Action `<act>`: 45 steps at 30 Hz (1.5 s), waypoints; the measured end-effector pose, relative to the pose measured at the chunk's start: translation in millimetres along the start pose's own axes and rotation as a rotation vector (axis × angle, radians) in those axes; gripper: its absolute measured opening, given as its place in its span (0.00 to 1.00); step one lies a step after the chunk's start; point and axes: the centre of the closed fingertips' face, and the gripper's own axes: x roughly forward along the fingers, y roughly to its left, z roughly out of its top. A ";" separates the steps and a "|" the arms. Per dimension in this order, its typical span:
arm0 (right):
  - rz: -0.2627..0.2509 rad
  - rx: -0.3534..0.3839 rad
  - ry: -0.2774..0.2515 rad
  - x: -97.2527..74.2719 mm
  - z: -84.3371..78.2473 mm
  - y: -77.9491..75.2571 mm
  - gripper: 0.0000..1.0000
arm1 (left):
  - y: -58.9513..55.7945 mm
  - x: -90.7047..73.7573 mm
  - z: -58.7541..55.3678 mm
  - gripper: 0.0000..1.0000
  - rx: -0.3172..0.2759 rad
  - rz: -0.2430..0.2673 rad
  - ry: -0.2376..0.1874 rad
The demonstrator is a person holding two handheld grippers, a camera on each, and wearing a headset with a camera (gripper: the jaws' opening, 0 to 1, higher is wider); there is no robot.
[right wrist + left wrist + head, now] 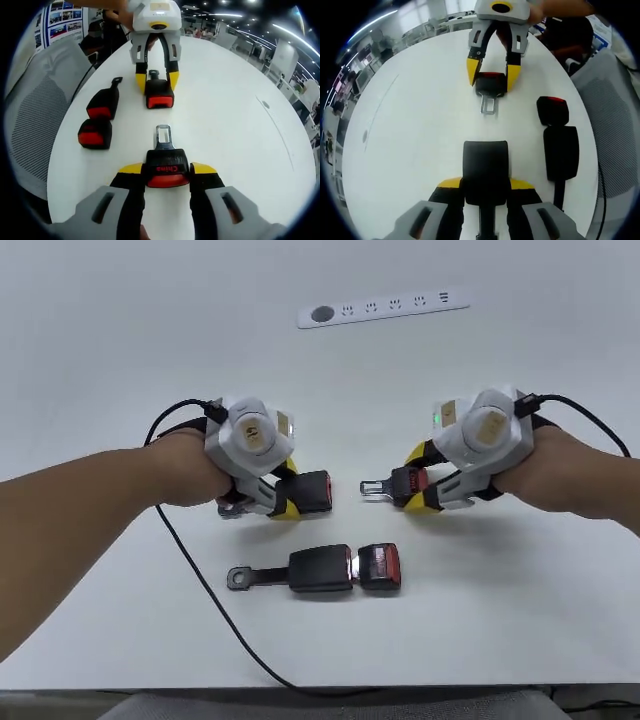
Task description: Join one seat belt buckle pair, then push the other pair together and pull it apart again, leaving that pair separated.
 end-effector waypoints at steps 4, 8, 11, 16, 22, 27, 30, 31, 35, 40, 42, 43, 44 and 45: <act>-0.015 0.013 0.006 -9.7 -16.0 -4.2 0.34 | 0.4 0.3 -0.1 0.32 -0.003 0.002 -0.002; -0.028 0.027 0.017 -20.2 -30.0 -9.6 0.34 | 0.8 0.5 0.0 0.32 -0.007 0.008 -0.004; -0.029 0.032 0.021 -23.2 -32.5 -10.5 0.34 | 2.6 1.6 -1.9 0.32 -0.002 0.017 -0.007; -0.021 0.073 0.030 -22.9 -35.6 -12.6 0.35 | 2.6 1.5 -1.1 0.33 -0.002 0.023 -0.002; -0.032 0.141 0.051 -22.9 -37.1 -15.7 0.41 | 6.0 2.0 -2.6 0.33 -0.004 0.032 -0.014; -0.060 0.156 0.010 -43.3 -18.6 -14.8 0.45 | -0.4 -7.1 4.2 0.39 -0.139 0.043 -0.129; -0.098 0.152 0.001 -58.5 -13.4 -7.5 0.46 | -6.0 -14.4 -2.5 0.44 -0.127 0.062 -0.133; -0.117 0.169 -0.004 -61.8 -14.6 -7.3 0.48 | -9.7 -17.9 -3.1 0.47 -0.134 0.071 -0.141; -0.183 0.201 -0.023 -79.6 -16.4 7.6 0.53 | -20.8 -30.6 -1.4 0.52 -0.188 0.114 -0.199; -0.246 0.223 -0.031 -91.6 -16.0 35.8 0.62 | -31.7 -50.9 -2.3 0.59 -0.190 0.198 -0.252; -0.257 0.222 -0.025 -95.4 -15.5 49.0 0.67 | -39.6 -61.7 -0.6 0.63 -0.212 0.228 -0.261; -0.261 0.234 -0.035 -97.1 -14.2 55.0 0.67 | -42.6 -65.6 -0.7 0.64 -0.225 0.238 -0.268; -0.260 0.246 -0.044 -98.3 -12.5 59.8 0.68 | -44.7 -67.4 -5.9 0.65 -0.238 0.242 -0.278; -0.261 0.254 -0.053 -100.2 -9.1 65.5 0.69 | -49.5 -70.1 -7.0 0.65 -0.240 0.244 -0.285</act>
